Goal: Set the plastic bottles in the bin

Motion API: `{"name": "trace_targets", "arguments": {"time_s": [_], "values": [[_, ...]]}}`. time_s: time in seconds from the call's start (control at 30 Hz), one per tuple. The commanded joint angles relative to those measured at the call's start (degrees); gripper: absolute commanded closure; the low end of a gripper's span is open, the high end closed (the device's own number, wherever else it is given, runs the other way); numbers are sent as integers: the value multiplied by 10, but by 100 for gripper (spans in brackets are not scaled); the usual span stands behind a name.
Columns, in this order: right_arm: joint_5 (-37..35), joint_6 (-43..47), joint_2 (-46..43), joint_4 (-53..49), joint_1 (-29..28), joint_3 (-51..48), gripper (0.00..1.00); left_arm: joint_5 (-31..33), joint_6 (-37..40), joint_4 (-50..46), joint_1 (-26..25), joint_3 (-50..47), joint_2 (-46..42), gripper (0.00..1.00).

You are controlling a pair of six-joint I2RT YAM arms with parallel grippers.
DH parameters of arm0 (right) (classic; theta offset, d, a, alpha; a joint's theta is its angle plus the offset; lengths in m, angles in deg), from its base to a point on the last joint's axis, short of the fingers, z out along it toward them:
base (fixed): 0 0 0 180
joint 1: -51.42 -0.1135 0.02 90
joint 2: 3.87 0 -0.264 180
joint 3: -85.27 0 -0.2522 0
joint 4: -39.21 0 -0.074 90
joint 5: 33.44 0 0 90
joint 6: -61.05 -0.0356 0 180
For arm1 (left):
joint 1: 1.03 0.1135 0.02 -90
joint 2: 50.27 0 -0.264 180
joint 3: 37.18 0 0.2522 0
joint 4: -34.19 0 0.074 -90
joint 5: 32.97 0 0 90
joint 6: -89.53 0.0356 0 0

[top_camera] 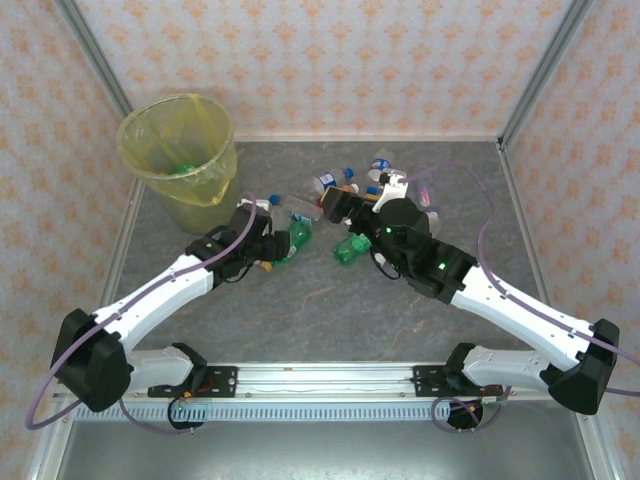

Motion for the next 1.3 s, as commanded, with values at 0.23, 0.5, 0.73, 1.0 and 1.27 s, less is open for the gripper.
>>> {"name": "trace_targets", "arguments": {"time_s": [0.23,0.5,0.73,1.0,1.27], "values": [[2,-18,-32,-14,2,-14,0,-17,39,57,-1,-29,77,28],[-1,-18,-37,-15,3,-15,0,-31,49,79,-1,-31,123,28],[-2,-20,-44,-15,2,-20,0,-51,48,90,-2,-32,148,29],[-2,-24,-49,-11,2,-28,0,-76,41,98,-15,-32,148,30],[0,-25,-48,-8,2,-30,0,-59,58,81,-21,-27,176,30]]}}
